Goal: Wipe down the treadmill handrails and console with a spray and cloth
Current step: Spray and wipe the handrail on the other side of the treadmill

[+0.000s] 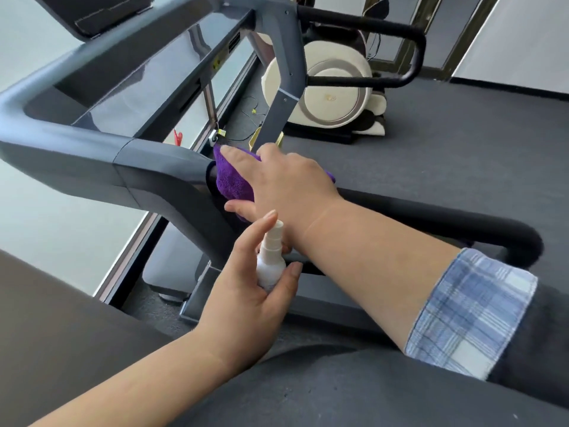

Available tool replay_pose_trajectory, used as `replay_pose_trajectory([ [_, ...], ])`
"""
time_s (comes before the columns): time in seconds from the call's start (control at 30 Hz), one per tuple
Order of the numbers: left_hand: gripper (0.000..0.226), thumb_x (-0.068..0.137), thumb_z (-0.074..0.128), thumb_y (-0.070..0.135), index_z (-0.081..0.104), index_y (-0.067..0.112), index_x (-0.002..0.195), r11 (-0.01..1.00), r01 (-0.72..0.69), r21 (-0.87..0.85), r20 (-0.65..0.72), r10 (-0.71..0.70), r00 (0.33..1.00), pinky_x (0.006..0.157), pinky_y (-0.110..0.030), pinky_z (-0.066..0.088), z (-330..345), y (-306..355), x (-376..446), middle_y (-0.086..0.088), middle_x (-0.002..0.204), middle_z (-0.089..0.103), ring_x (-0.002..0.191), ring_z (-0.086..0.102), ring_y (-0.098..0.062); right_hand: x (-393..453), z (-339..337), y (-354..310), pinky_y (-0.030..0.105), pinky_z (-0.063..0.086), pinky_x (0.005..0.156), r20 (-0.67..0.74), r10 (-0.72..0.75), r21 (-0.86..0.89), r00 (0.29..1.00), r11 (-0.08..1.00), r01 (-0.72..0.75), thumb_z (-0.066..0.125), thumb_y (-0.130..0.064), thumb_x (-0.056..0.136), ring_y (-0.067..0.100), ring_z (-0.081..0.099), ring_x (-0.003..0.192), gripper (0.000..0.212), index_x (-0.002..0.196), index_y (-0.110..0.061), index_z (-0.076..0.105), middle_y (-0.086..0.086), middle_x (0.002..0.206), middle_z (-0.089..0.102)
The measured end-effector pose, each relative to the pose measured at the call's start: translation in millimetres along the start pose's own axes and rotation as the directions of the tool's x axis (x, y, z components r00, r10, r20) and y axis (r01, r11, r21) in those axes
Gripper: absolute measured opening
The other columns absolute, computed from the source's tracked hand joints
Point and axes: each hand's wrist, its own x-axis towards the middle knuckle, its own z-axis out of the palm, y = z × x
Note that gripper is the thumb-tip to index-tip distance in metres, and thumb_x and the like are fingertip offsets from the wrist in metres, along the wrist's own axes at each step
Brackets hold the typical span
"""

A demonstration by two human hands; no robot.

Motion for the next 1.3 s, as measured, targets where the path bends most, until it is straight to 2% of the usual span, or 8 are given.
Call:
replay_pose_trajectory([
  [0.23, 0.063, 0.088, 0.060, 0.042, 0.027, 0.064, 0.136, 1.000, 0.000, 0.012, 0.018, 0.000, 1.000, 0.072, -0.019, 0.047, 39, 18, 2, 0.013, 0.112, 0.060, 0.073, 0.059, 0.000, -43, -5, 51, 0.047, 0.051, 0.084, 0.014, 0.034, 0.057, 0.999, 0.998, -0.034, 0.051, -0.065, 0.092, 0.035, 0.059, 0.101, 0.064, 0.145, -0.036, 0.032, 0.007, 0.123, 0.050],
  [0.4, 0.066, 0.090, 0.062, 0.036, 0.025, 0.061, 0.140, 0.999, -0.010, 0.040, -0.008, 0.010, 1.000, 0.088, -0.039, 0.053, 82, 43, 8, 0.009, 0.123, 0.058, 0.110, 0.061, -0.013, -87, -15, 102, 0.047, 0.052, 0.084, 0.062, 0.080, 0.070, 0.995, 0.994, -0.084, 0.031, -0.065, 0.085, 0.034, 0.059, 0.102, 0.066, 0.145, -0.037, 0.034, 0.006, 0.126, 0.051],
  [0.57, 0.069, 0.092, 0.062, 0.027, 0.025, 0.057, 0.143, 0.997, -0.046, 0.069, 0.003, 0.046, 0.999, 0.093, -0.028, 0.050, 132, 68, 6, 0.023, 0.125, 0.054, 0.116, 0.059, -0.014, -138, -21, 159, 0.044, 0.051, 0.084, 0.070, 0.125, 0.084, 0.990, 0.988, -0.131, 0.026, -0.075, 0.076, 0.032, 0.059, 0.106, 0.077, 0.144, -0.040, 0.035, 0.003, 0.129, 0.052],
  [0.73, 0.069, 0.091, 0.061, 0.032, 0.024, 0.062, 0.140, 0.997, -0.038, 0.061, 0.022, 0.037, 0.999, 0.084, -0.014, 0.047, 183, 89, -2, 0.004, 0.124, 0.058, 0.107, 0.062, -0.007, -180, -15, 215, 0.044, 0.052, 0.081, 0.002, 0.133, 0.080, 0.991, 0.988, -0.133, 0.029, -0.079, 0.079, 0.033, 0.062, 0.102, 0.076, 0.142, -0.040, 0.041, 0.003, 0.128, 0.055],
  [0.87, 0.068, 0.091, 0.061, 0.034, 0.023, 0.065, 0.139, 0.995, -0.015, 0.096, 0.031, 0.012, 0.999, 0.079, -0.011, 0.046, 215, 99, -13, 0.004, 0.121, 0.058, 0.098, 0.064, -0.002, -216, -2, 260, 0.039, 0.049, 0.082, -0.085, 0.202, 0.278, 0.976, 0.945, -0.172, 0.040, -0.080, 0.080, 0.030, 0.062, 0.104, 0.068, 0.137, -0.043, 0.044, -0.002, 0.129, 0.055],
  [1.0, 0.066, 0.091, 0.061, 0.037, 0.024, 0.065, 0.138, 0.991, 0.019, 0.134, -0.007, -0.018, 1.000, 0.075, -0.019, 0.047, 233, 102, -23, 0.013, 0.113, 0.060, 0.080, 0.060, 0.001, -231, 6, 273, 0.034, 0.042, 0.084, -0.107, 0.247, 0.444, 0.963, 0.878, -0.176, 0.047, -0.076, 0.081, 0.026, 0.059, 0.109, 0.064, 0.137, -0.044, 0.047, -0.006, 0.131, 0.053],
  [1.13, 0.063, 0.090, 0.061, 0.041, 0.026, 0.064, 0.138, 0.985, 0.073, 0.157, -0.045, -0.067, 0.997, 0.076, -0.022, 0.048, 239, 105, -37, 0.020, 0.111, 0.059, 0.083, 0.062, -0.003, -216, -3, 257, 0.042, 0.050, 0.081, -0.134, 0.160, 0.290, 0.978, 0.950, -0.115, 0.046, -0.069, 0.086, 0.034, 0.061, 0.099, 0.060, 0.134, -0.034, 0.053, 0.004, 0.124, 0.058],
  [1.3, 0.064, 0.089, 0.061, 0.042, 0.027, 0.067, 0.135, 0.971, 0.141, 0.191, -0.091, -0.126, 0.988, 0.083, -0.016, 0.048, 247, 115, -46, 0.026, 0.117, 0.057, 0.102, 0.063, -0.004, -178, -16, 218, 0.045, 0.047, 0.078, -0.027, 0.010, -0.008, 1.000, 1.000, -0.010, 0.042, -0.070, 0.091, 0.038, 0.059, 0.100, 0.067, 0.141, -0.026, 0.040, 0.012, 0.122, 0.052],
])
